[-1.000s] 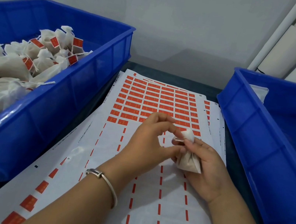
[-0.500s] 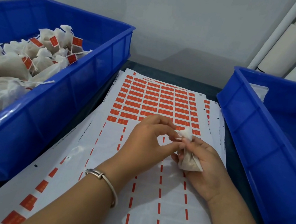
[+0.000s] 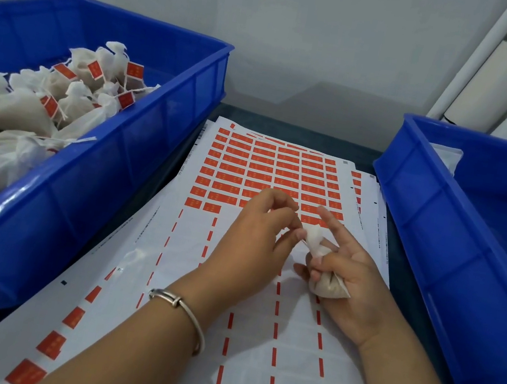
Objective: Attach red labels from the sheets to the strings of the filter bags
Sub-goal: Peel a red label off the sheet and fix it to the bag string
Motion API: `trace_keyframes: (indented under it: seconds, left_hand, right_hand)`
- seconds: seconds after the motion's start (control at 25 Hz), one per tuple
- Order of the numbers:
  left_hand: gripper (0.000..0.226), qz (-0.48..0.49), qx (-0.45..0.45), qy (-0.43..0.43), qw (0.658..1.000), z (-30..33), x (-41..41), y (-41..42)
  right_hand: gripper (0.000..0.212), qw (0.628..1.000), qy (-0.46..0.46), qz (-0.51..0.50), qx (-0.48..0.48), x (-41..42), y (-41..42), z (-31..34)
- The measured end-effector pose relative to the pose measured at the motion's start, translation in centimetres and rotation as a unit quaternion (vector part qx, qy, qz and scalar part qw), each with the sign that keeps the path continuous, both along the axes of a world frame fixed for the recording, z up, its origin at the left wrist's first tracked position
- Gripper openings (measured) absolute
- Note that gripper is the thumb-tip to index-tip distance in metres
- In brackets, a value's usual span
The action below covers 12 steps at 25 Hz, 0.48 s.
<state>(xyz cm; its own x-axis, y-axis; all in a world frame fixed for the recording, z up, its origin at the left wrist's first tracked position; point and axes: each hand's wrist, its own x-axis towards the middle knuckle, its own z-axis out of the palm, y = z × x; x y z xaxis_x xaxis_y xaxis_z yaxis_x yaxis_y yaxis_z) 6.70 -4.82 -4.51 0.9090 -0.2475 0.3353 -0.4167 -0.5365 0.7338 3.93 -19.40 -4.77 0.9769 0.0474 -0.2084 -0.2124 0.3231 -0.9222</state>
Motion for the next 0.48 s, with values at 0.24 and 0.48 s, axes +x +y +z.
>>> trace_keyframes:
  seconds: [0.24, 0.48]
  left_hand:
    - [0.010, 0.080, 0.001, -0.023, 0.997, 0.0, 0.3, 0.2]
    - [0.005, 0.178, -0.064, 0.028, 0.981, 0.4, 1.6, 1.2]
  right_hand:
    - [0.056, 0.999, -0.009, 0.032, 0.004, 0.0, 0.1, -0.2]
    - [0.056, 0.997, -0.007, 0.068, -0.029, -0.4, 0.0, 0.2]
